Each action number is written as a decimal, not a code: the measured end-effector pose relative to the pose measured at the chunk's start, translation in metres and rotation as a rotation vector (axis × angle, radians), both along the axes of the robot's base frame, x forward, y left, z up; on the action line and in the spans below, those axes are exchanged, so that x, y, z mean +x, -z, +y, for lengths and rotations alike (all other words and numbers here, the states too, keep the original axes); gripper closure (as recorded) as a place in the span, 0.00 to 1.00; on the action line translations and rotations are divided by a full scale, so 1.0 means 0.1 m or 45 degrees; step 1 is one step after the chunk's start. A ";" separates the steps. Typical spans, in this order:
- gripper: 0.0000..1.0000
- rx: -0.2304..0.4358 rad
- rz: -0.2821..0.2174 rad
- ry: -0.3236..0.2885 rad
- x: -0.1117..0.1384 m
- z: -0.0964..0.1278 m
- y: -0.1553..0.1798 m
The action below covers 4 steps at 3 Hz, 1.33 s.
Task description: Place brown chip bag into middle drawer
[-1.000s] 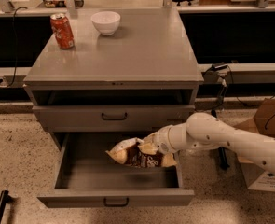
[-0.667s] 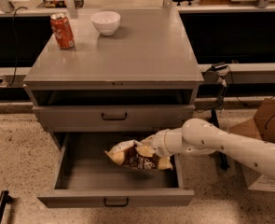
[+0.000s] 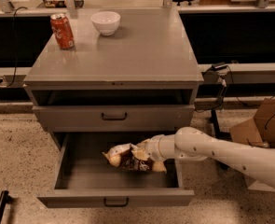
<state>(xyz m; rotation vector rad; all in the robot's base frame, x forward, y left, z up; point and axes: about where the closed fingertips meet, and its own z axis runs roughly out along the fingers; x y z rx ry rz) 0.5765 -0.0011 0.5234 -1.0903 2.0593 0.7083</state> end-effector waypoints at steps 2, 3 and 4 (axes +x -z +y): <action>0.13 0.002 0.005 -0.007 -0.01 0.03 0.01; 0.00 0.003 0.006 -0.010 -0.02 0.05 0.02; 0.00 -0.012 0.024 -0.009 -0.03 0.05 0.05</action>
Offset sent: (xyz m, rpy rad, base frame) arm -0.0006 0.0012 -0.0005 0.0008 0.0019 0.0019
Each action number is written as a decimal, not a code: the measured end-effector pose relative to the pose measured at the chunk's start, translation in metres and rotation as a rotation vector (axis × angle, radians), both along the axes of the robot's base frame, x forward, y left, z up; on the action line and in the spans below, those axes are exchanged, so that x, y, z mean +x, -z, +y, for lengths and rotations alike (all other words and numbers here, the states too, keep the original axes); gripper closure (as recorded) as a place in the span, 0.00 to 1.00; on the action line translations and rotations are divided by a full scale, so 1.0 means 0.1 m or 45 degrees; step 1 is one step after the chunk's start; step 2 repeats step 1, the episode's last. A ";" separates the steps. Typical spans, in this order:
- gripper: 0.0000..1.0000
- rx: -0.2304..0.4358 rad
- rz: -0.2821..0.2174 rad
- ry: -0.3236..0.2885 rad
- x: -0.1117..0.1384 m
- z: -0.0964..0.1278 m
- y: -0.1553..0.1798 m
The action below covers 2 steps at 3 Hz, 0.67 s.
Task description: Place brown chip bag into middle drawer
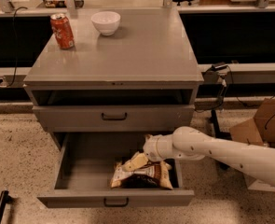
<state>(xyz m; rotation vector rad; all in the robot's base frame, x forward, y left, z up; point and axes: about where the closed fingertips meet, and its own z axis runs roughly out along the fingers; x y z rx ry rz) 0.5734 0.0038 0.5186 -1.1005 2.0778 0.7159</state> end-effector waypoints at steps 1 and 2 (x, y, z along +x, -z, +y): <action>0.00 -0.001 0.001 0.000 0.00 0.00 0.00; 0.00 -0.001 0.001 0.000 0.00 0.00 0.00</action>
Offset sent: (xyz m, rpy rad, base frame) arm 0.0000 0.0000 0.0000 0.0000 0.0000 0.0000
